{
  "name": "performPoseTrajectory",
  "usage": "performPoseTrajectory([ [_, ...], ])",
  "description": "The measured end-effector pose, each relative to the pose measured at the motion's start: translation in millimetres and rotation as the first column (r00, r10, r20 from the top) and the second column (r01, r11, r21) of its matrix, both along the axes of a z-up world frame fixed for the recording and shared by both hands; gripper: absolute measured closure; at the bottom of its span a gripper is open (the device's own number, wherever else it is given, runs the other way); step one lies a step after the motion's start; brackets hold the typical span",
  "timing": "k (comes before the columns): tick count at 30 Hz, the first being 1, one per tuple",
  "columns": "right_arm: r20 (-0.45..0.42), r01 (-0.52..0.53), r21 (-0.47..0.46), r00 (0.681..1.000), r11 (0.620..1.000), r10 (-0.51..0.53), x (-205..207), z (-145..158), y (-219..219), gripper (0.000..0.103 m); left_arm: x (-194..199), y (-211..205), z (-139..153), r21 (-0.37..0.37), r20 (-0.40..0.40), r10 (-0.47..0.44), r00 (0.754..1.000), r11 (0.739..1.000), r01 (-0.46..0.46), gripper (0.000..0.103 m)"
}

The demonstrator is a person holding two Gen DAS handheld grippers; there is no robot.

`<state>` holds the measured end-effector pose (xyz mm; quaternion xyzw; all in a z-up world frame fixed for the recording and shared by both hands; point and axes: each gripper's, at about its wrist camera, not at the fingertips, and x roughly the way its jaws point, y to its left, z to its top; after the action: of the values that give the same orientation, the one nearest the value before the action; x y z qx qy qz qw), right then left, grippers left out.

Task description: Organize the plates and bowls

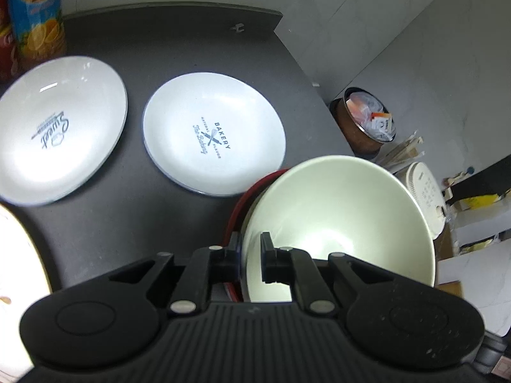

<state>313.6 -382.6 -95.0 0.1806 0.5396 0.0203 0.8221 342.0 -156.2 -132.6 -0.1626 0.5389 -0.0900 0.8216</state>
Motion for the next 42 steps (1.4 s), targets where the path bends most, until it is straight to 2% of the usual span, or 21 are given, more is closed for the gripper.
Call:
performPoseTrajectory([
  [5, -0.006, -0.023, -0.045, 1.000, 0.999, 0.023, 3.0, -3.4, 2.8, 0.079, 1.9, 0.5, 0.7, 0.031, 0.005, 0.018, 1.000, 0.999, -0.018, 0.093],
  [12, -0.018, -0.046, -0.050, 0.999, 0.998, 0.045, 10.0, -4.7, 3.9, 0.077, 4.9, 3.2, -1.7, 0.024, -0.014, 0.023, 1.000, 0.999, -0.023, 0.091],
  [15, -0.017, -0.051, -0.042, 0.999, 0.998, 0.050, 10.3, -2.6, 2.4, 0.076, 7.0, 3.7, -1.4, 0.033, -0.030, 0.022, 0.999, 0.999, -0.021, 0.087],
  [19, -0.014, -0.054, 0.009, 0.998, 0.999, 0.054, 8.1, 0.7, -2.8, 0.069, 10.1, -0.2, 2.8, 0.074, -0.034, 0.029, 0.999, 0.997, -0.027, 0.079],
  [24, 0.013, -0.076, -0.020, 0.997, 0.997, 0.076, 4.5, 9.8, -4.2, 0.064, 10.5, -1.6, 5.7, 0.096, -0.026, 0.037, 0.999, 0.995, -0.035, 0.073],
  [27, 0.042, -0.098, -0.020, 0.994, 0.995, 0.098, 4.1, 14.6, -7.3, 0.065, 10.1, -0.4, 7.0, 0.093, -0.024, 0.051, 0.998, 0.994, -0.048, 0.071],
  [31, 0.024, -0.114, -0.021, 0.993, 0.993, 0.115, 10.0, 5.2, -13.0, 0.077, 10.7, -1.3, 10.9, 0.096, -0.019, 0.064, 0.998, 0.993, -0.062, 0.070],
  [36, 0.041, -0.141, -0.009, 0.989, 0.990, 0.141, 18.3, 11.0, -18.3, 0.078, 9.1, 0.4, 23.1, 0.097, 0.007, 0.097, 0.995, 0.991, -0.097, 0.069],
  [42, 0.045, -0.191, -0.015, 0.981, 0.982, 0.191, 26.7, 21.5, -14.9, 0.072, -0.5, 8.2, 43.4, 0.087, 0.060, 0.152, 0.987, 0.984, -0.157, 0.046],
])
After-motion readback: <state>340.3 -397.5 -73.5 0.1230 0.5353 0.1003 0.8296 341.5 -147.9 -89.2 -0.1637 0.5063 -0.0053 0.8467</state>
